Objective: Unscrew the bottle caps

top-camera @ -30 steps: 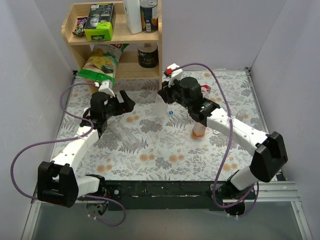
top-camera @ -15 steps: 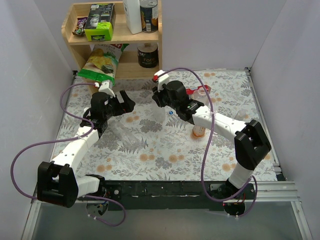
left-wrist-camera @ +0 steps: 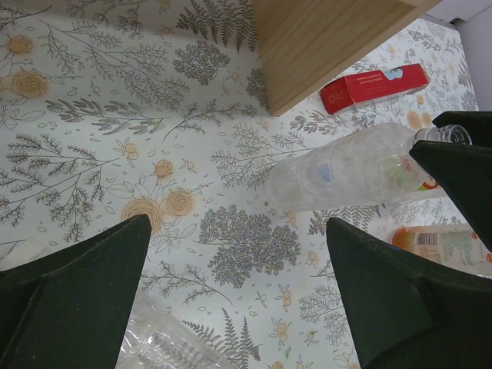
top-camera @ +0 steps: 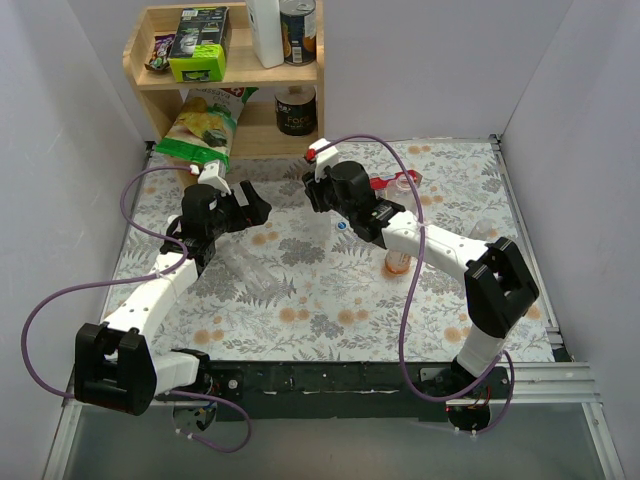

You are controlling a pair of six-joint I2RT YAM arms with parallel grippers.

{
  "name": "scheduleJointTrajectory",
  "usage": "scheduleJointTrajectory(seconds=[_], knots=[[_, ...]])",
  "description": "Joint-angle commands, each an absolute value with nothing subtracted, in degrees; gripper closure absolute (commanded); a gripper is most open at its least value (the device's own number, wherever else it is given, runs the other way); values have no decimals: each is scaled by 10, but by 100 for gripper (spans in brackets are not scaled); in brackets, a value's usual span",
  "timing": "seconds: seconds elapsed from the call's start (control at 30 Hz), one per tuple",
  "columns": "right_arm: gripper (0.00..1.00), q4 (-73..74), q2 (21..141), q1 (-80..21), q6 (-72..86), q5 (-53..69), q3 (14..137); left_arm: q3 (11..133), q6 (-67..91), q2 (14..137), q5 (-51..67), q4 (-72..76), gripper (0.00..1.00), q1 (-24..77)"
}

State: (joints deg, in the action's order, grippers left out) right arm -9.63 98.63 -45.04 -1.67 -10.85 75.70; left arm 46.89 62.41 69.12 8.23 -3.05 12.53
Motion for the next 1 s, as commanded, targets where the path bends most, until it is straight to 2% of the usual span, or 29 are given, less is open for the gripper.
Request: scheduleJointTrajectory(seconds=[0.0,0.2,0.47,0.5,0.57,0.6,0.77,0.97], knots=[[49,-98,980,-450,-14,-129,776,494,617,685,92,-33,2,126],[40,-91,969,-449,-11,-133,786,495,615,684,97,-33,2,127],[36,-83,960,-447,-26,-132,802,494,613,683,98,-33,2,126],[27,-83,960,-447,-28,-131,808,494,613,683,99,-33,2,126],[20,-83,955,-447,-31,-131,810,494,612,682,98,-31,2,127],[12,-84,954,-447,-34,-130,813,493,612,681,100,-31,2,126],[10,-80,930,-467,-57,-139,819,488,607,667,95,-21,2,126],[12,-70,888,-549,-62,-189,796,473,595,630,77,-3,2,126]])
